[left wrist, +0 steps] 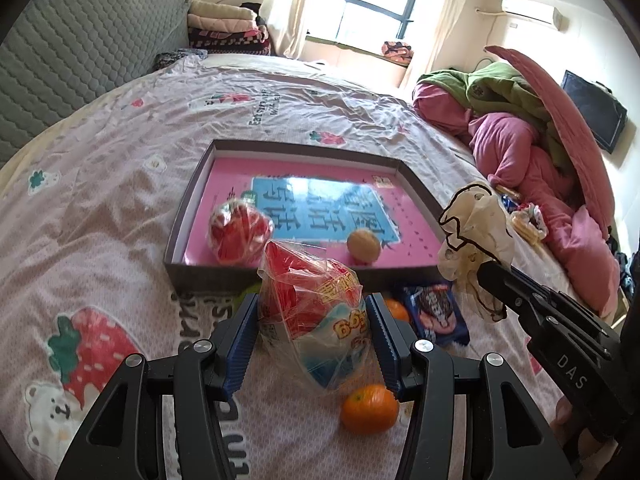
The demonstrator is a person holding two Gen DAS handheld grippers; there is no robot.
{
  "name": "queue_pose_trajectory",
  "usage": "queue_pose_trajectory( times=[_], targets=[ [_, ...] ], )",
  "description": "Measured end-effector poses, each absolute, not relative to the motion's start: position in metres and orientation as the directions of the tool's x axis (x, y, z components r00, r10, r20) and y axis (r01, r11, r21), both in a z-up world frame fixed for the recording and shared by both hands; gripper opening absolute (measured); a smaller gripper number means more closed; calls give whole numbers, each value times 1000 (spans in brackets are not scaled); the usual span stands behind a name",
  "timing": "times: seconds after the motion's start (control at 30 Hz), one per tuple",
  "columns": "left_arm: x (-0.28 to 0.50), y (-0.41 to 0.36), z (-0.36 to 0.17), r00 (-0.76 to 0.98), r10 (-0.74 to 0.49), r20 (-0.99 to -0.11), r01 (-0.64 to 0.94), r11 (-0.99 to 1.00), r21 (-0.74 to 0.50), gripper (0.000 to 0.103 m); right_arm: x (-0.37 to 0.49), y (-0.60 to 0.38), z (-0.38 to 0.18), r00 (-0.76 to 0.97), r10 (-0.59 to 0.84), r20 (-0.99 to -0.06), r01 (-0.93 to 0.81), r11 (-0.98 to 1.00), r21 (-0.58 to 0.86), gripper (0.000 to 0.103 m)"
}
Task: Organize objects
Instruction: 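Carry the lace pouch with the right tool while the left tool carries the Kinder bag into the tray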
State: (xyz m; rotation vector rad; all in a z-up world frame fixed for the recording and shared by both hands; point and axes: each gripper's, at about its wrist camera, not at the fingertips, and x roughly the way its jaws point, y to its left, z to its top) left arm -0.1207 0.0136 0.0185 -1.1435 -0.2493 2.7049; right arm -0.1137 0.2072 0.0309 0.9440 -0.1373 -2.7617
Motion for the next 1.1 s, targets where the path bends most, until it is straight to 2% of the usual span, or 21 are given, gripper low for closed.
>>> queue_pose_trajectory(
  times=[0.47,0.63,1.1],
  targets=[
    [-174,21,36,-684,217,-696,-113,-975,-192,55,-156,203,44,-774,-244,-584,183,-970,163,11],
    [-192,20,31,-671,220,-708,-107,-974,-201,55,-168,203,42,-775,-240,-585,180,-971,160,11],
    [-228,32,16,-666,165,-727,-101,-986,-130,55,-194,203,27,-749,-231,-621,170,-973,157,11]
  ],
)
